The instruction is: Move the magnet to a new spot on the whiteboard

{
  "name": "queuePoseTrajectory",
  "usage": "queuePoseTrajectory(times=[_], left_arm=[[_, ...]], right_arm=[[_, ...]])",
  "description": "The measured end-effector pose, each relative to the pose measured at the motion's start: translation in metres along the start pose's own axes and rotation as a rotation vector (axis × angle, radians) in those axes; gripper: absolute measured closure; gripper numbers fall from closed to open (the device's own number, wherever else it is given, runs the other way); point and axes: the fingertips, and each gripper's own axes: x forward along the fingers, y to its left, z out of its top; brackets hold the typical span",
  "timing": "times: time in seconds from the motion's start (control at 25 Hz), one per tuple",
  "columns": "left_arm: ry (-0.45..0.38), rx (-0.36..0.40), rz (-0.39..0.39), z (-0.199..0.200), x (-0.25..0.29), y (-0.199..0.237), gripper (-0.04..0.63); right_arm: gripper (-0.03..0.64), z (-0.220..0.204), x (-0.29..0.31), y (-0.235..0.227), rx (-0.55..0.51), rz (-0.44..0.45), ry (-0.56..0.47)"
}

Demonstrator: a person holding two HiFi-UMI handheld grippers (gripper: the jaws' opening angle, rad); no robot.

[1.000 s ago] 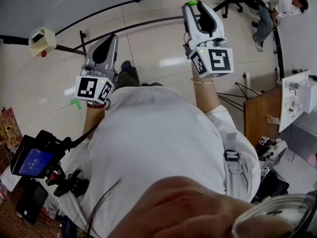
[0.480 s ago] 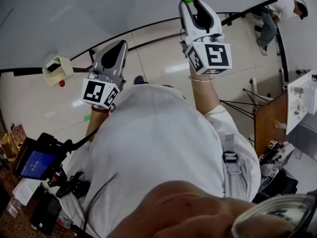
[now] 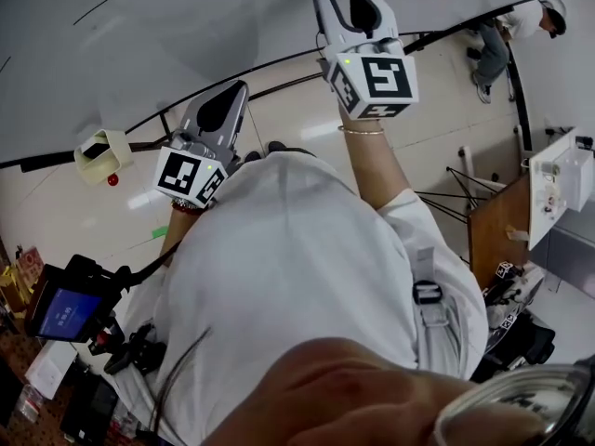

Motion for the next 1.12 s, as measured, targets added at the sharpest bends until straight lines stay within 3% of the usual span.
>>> queuePoseTrajectory(times=[0.56, 1.12], left_arm=[[0.022, -0.034, 0.007, -0.007, 0.001, 0.001, 0.589], [0.015, -0.035, -0.014, -0.006, 0.003, -0.004, 0.589]], right_arm=[[0.492, 0.003, -0.007, 0.006, -0.021, -0.023, -0.034], [0.388, 0.003, -0.015, -0.011, -0.025, -0.056, -0.038]])
